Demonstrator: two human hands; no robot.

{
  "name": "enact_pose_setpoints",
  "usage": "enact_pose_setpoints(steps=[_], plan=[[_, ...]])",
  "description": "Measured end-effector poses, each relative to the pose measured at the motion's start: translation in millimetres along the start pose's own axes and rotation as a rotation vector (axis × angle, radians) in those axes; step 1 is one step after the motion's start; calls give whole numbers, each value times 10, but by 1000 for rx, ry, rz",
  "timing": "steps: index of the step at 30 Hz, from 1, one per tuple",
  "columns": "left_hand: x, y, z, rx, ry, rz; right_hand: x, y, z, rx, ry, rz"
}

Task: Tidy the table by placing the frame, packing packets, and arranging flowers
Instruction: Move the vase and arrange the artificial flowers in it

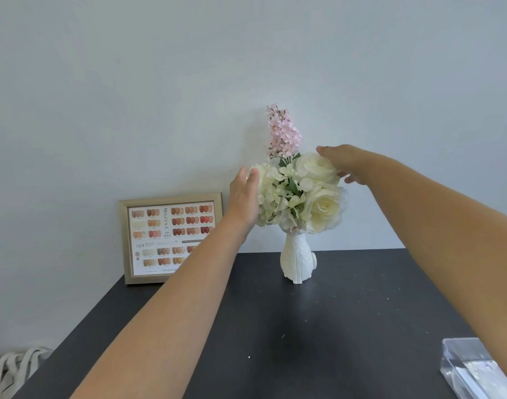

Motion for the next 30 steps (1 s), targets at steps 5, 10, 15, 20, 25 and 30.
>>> enact_pose_setpoints(steps=[5, 10, 15, 20, 25, 30], plan=[[56, 7, 81, 9, 37, -31, 72, 89, 18, -32, 104, 74], [-9, 33, 102, 35, 79, -14, -100, 164, 46, -26, 77, 69], [8, -31, 72, 57, 117, -37, -33, 200, 105, -18, 90, -1], [7, -45, 34, 51, 134, -46, -16, 195, 192, -34, 192, -13], [109, -136, 128, 113, 195, -44, 59, 167, 191, -68, 237, -6], [172, -175, 191, 151, 265, -57, 52, 136, 187, -75, 198, -18]])
Point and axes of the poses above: each hand's wrist, its own y-axis towards the middle knuckle, its own x-axis out of the palm, z = x × y, the point moved 9 cm from there along y, towards the middle knuckle, and after that the axes turned 15 degrees about -x, right-handed, at the moved point
